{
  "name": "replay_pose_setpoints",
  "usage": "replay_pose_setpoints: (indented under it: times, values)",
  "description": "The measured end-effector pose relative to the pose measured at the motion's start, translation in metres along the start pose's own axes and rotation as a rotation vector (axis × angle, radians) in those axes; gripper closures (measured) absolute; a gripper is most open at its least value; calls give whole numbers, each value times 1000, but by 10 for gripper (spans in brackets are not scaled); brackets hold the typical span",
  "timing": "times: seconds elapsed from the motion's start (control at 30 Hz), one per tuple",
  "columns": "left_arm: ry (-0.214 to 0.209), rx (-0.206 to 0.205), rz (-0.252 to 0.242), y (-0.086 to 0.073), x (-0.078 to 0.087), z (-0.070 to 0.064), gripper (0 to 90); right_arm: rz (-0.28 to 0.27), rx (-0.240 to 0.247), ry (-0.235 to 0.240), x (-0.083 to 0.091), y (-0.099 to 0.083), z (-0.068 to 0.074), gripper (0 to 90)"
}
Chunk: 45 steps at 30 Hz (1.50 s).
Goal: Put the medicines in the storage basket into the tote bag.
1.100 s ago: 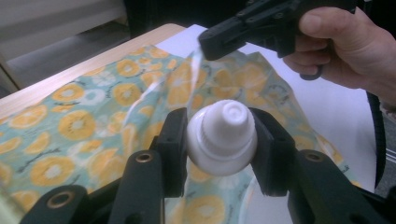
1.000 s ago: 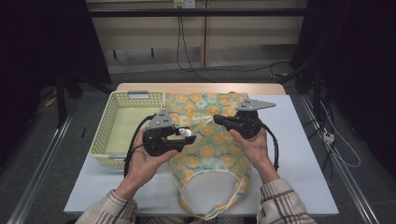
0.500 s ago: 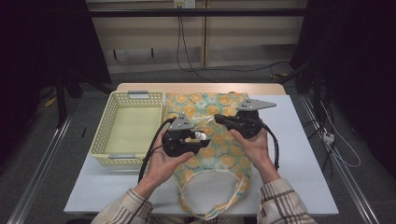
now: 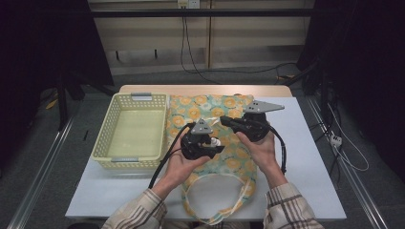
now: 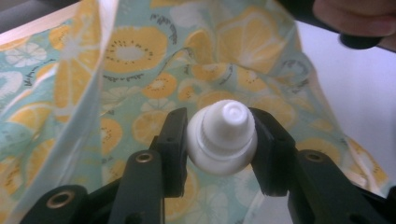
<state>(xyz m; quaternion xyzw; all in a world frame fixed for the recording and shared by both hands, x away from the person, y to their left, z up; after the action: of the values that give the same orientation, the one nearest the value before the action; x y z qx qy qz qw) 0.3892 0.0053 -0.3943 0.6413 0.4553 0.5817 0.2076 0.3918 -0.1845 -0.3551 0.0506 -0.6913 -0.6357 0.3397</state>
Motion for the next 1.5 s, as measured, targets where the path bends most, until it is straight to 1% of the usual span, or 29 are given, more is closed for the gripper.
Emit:
replay_pose_setpoints:
  times: [0.03, 0.07, 0.13, 0.17, 0.23, 0.27, 0.3, 0.4, 0.47, 0.5, 0.53, 0.57, 0.63, 0.7, 0.77, 0.8, 0.87, 0.9, 0.97, 1.0, 1.03, 1.1, 1.13, 1.2, 1.27, 1.33, 1.43, 1.5]
  values:
    - [3, 13, 0, -1, -4, 3, 602, 1, 1, -2, 0, 0, 0, 900]
    - [6, 20, 11, -2, -6, 6, 602, -1, -1, -2, 1, 0, 0, 900]
    - [15, 18, 22, -4, -13, 12, 602, 2, -1, -4, 1, 0, -1, 900]
    - [17, 18, 19, -6, -16, 16, 602, 2, -2, -5, 1, 0, -1, 900]
    - [31, 32, 19, -7, -21, 22, 602, 4, -5, -4, 1, -1, -1, 900]
    - [39, 30, 22, -8, -22, 24, 602, 5, -5, -4, 1, -1, -2, 900]
    - [46, 35, 21, -8, -24, 26, 602, 8, -2, -5, 0, -2, -2, 900]
    - [48, 50, 53, -10, -29, 30, 601, 14, -6, -5, -1, -3, -3, 900]
    - [66, 48, 53, -13, -34, 33, 601, 16, -5, -4, -2, -4, -3, 900]
    - [70, 54, 61, -14, -36, 35, 601, 19, -5, -3, -3, -5, -3, 900]
    - [87, 60, 71, -15, -37, 37, 601, 20, -5, -2, -3, -5, -3, 900]
    - [76, 69, 71, -17, -39, 39, 600, 20, -3, -2, -3, -5, -3, 900]
    - [78, 82, 80, -19, -42, 43, 600, 23, -5, 0, -4, -6, -3, 900]
    - [84, 84, 87, -21, -45, 46, 600, 25, -6, 0, -5, -6, -3, 900]
    - [75, 93, 86, -22, -47, 47, 600, 28, -4, -1, -5, -7, -4, 900]
    - [78, 94, 92, -23, -48, 48, 599, 29, -6, 0, -6, -7, -4, 900]
    - [68, 100, 84, -24, -48, 49, 587, 30, -6, -2, -6, -8, -5, 900]
    - [71, 102, 78, -23, -48, 49, 556, 32, -6, -2, -6, -9, -5, 900]
    - [78, 98, 81, -22, -46, 47, 453, 31, -6, -1, -6, -9, -5, 900]
    - [65, 96, 73, -22, -45, 46, 426, 30, -5, -2, -6, -9, -5, 900]
    - [69, 92, 72, -21, -44, 45, 406, 28, -7, -2, -6, -8, -5, 900]
    - [66, 106, 49, -20, -43, 44, 352, 24, -8, 0, -5, -8, -5, 900]
    - [66, 114, 50, -20, -43, 42, 324, 24, -10, 0, -5, -8, -5, 900]
    - [60, 96, 61, -19, -43, 38, 269, 23, -8, -2, -4, -8, -6, 900]
    - [55, 81, 68, -18, -42, 35, 235, 21, -13, -5, -4, -8, -7, 900]
    - [33, 88, 66, -17, -40, 33, 213, 21, -14, -5, -3, -8, -8, 900]
    - [36, 69, 70, -16, -34, 29, 192, 25, -14, -3, -4, -9, -8, 900]
    - [34, 61, 54, -16, -29, 27, 172, 27, -11, -2, -5, -10, -7, 900]
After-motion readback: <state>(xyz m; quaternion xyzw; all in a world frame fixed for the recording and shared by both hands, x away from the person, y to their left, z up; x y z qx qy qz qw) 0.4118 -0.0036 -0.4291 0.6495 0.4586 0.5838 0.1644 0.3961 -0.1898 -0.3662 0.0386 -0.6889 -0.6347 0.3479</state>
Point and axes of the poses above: each handheld gripper's, and its own axes: x roughly backward along the jaws, y roughly out of its top, z roughly to its left, the point moved 1 cm from there along -x, roughly forward along the jaws, and after that the axes turned 13 degrees about -y, right-handed, at the moved point
